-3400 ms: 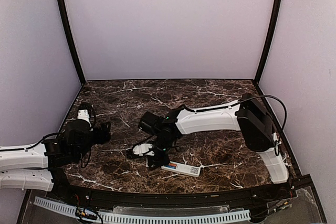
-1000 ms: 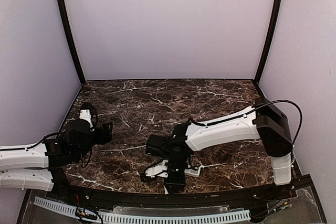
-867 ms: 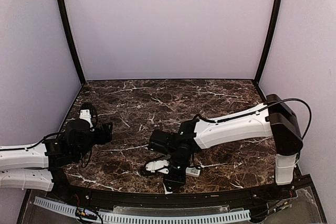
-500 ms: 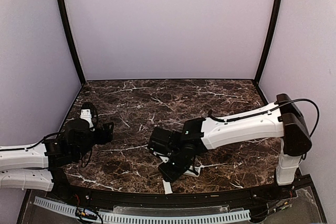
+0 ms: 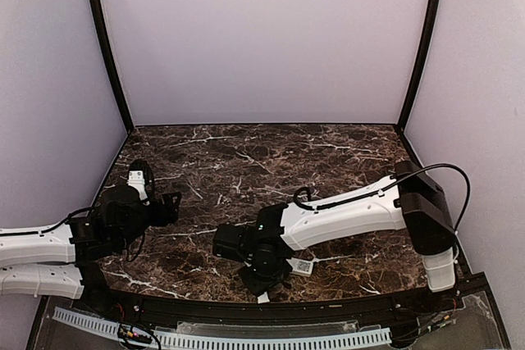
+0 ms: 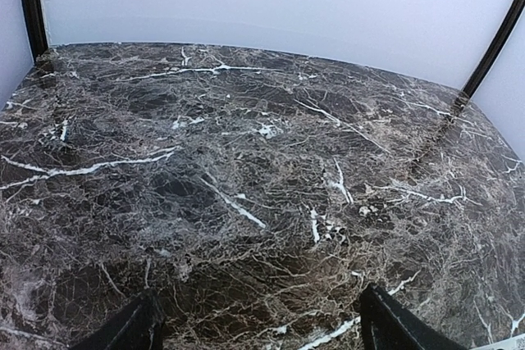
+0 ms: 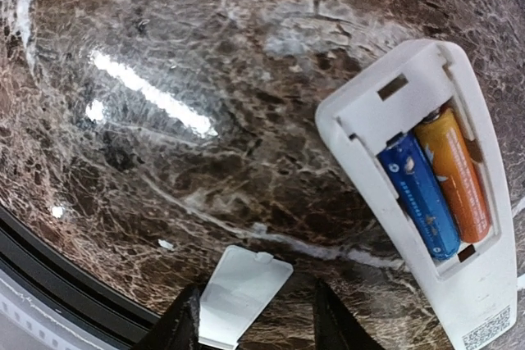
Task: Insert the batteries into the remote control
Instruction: Move the right arm with the battery cover to the center of the board.
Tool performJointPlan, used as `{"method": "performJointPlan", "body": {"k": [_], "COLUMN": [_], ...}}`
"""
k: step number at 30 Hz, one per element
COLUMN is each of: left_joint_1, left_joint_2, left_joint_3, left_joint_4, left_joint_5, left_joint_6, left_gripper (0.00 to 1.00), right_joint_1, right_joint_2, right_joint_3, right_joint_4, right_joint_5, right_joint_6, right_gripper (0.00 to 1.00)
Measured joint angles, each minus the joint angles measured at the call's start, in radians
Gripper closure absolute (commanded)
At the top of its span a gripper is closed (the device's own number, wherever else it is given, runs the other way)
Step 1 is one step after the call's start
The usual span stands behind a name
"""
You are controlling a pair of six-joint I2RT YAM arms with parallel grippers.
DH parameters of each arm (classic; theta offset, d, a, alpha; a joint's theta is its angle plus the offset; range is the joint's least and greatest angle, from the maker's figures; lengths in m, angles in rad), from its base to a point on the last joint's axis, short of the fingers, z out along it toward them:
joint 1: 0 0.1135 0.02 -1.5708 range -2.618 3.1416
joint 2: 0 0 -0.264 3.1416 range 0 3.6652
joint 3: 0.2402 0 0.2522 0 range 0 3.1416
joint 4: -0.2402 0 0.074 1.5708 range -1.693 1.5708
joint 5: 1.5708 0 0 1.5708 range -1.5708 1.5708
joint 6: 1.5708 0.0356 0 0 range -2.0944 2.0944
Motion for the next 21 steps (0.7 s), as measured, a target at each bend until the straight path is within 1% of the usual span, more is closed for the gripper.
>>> {"method": "performJointPlan", "body": {"k": [4,7,14,21], "left_joint_1": [0.000,0.000,0.000,0.000], "left_joint_2": [0.000,0.000,0.000,0.000], "left_joint_3": [0.000,0.000,0.000,0.000], "left_joint_4": [0.007,0.012,0.013,0.013], "left_joint_5": [0.000,0.000,0.000,0.000], "left_joint_6": [0.000,0.000,0.000,0.000], "left_gripper": [0.18,0.18,0.18,0.18], "right_joint_1": [0.007,0.013,0.032,0.052], "right_joint_2": [0.011,0.011,0.008,0.014], "right_joint_3": [0.016,0.014,0.009,0.021], "right_joint_4": [0.006,0.018,0.044,0.031], "right_joint_5": [-0.023,-0.056,-0.115,-0.119], "right_joint_6": [-0.028,-0.052,-0.108,-0.151], "right_gripper": [0.63,0.64,0.63,0.60]}}
